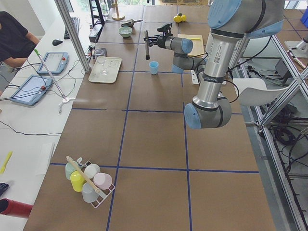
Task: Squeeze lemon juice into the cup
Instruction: 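Lift the muddler out of the cup and move it back with the left gripper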
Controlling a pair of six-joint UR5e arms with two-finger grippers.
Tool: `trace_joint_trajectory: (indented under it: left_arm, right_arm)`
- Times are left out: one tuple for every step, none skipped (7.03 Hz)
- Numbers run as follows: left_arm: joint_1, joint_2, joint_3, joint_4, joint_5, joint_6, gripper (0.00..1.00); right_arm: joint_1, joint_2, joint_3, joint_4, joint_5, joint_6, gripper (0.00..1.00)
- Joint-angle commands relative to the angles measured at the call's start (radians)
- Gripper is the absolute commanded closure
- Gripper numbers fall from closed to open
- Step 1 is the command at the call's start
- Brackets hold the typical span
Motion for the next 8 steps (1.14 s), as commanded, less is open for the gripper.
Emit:
trace_joint_trajectory:
  left_arm:
    - [-0.004,0.056,-0.058,0.008,-0.021,-0.012,1.00]
    - [-0.004,0.056,-0.078,0.011,-0.041,-0.047,1.00]
    - [-0.009,0.057,-0.110,0.032,-0.137,-0.064,1.00]
    - [-0.024,0.059,-0.151,0.154,-0.221,-0.104,1.00]
    - [-0.104,0.054,-0.205,0.316,-0.379,-0.138,1.00]
    - [-0.172,0.053,-0.225,0.439,-0.538,-0.167,1.00]
    - [-0.209,0.057,-0.251,0.555,-0.608,-0.278,1.00]
    - [-0.222,0.044,-0.244,0.664,-0.645,-0.361,1.00]
  right_arm:
    - [0.000,-0.001,0.000,0.000,0.000,0.001,0.00]
    - [0.000,-0.003,0.000,0.002,0.000,0.001,0.00]
    - [0.000,-0.005,0.000,0.002,0.000,0.001,0.00]
    - [0.000,-0.006,0.000,0.002,0.000,0.001,0.00]
    - [0.000,-0.008,-0.003,0.002,-0.001,0.001,0.00]
    - [0.000,-0.012,0.000,0.002,-0.001,0.001,0.00]
    - [0.000,-0.014,0.000,0.002,-0.001,0.001,0.00]
    - [0.000,-0.014,-0.001,0.002,-0.003,0.001,0.00]
